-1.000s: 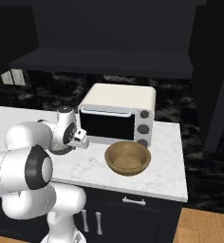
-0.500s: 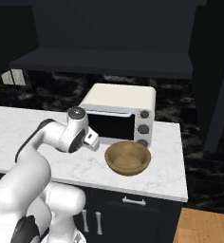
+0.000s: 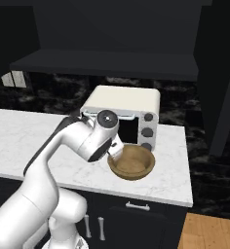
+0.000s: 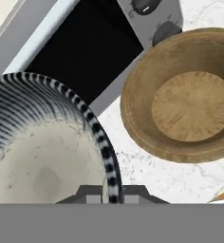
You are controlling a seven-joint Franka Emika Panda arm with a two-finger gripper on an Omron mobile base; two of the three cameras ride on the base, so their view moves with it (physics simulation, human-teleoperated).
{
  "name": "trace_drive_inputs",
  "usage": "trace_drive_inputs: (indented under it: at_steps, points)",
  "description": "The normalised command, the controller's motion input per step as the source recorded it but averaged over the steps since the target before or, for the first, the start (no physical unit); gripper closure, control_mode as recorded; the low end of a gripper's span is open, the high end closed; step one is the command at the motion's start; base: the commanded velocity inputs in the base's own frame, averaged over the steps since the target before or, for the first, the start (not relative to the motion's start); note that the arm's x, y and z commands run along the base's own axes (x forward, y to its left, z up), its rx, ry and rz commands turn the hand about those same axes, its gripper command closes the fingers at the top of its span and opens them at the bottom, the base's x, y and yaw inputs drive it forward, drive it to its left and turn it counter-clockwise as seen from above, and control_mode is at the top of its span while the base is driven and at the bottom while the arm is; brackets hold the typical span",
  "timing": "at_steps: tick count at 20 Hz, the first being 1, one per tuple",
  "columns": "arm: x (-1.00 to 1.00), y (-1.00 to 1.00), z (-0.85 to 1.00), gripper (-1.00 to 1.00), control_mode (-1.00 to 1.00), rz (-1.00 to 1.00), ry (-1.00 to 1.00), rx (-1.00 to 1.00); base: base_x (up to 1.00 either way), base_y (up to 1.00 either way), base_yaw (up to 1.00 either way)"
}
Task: Pick up the bowls on the counter and stack them on top of one another in the open cabinet. Place the smaller bowl on top of the larger bowl.
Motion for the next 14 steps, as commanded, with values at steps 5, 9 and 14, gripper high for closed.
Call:
trace_drive_inputs:
  at_steps: [5, 9, 14]
  points:
    - [-0.02, -0.80, 0.18, 1.00, -1.00, -0.28, 0.20, 0.20, 0.00, 0.00, 0.00]
    - [0.04, -0.08, -0.14, 1.00, -1.00, 0.00, 0.03, 0.00, 0.00, 0.00, 0.00]
    - [-0.22, -0.53, -0.55, 1.00, -1.00, 0.00, 0.00, 0.00, 0.00, 0.00, 0.00]
